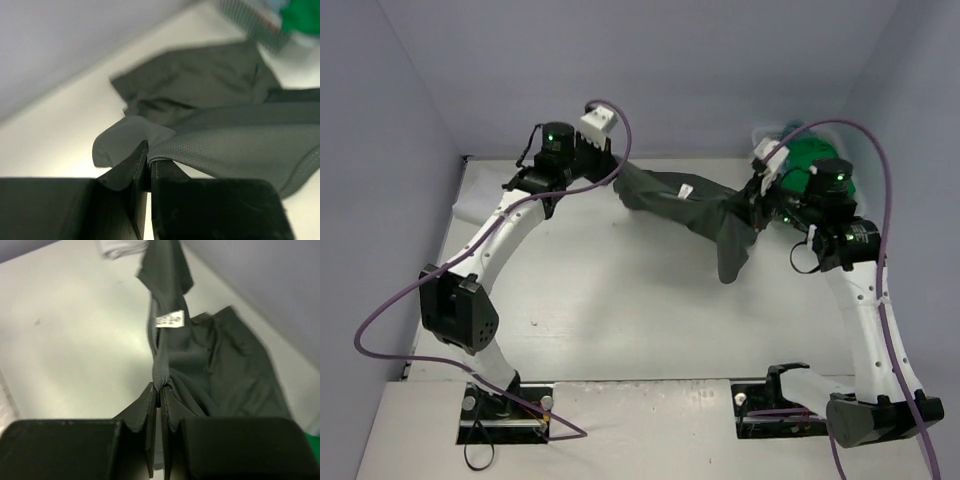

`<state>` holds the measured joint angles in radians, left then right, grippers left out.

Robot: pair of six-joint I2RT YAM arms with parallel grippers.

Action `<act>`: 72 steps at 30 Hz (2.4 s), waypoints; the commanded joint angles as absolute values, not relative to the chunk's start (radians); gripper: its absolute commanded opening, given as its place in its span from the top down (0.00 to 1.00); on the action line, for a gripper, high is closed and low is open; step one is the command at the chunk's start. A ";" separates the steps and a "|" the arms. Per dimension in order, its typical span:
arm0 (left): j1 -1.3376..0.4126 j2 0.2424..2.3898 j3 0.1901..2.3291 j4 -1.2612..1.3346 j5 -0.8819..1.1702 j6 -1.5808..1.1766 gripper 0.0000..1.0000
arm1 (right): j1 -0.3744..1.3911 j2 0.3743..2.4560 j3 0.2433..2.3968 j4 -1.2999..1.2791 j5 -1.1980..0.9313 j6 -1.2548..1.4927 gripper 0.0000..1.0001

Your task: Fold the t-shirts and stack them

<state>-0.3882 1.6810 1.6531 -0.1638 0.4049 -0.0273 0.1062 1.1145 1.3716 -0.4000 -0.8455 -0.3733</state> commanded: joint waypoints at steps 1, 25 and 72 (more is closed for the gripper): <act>-0.382 1.576 1.591 -0.126 0.466 -0.002 1.00 | 0.173 1.063 1.345 -0.426 -0.910 -0.423 1.00; -0.324 1.353 1.238 -0.270 0.342 0.248 0.89 | 0.517 1.200 1.137 -0.449 -0.841 -0.390 0.59; -0.276 1.246 1.069 -0.422 0.683 0.110 0.73 | 0.339 2.402 2.094 -0.233 -0.482 -0.423 1.00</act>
<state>-0.2729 1.2736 1.0729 -0.4175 0.6327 0.0780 0.3389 2.3741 1.9686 -0.2512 -0.4259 -0.4576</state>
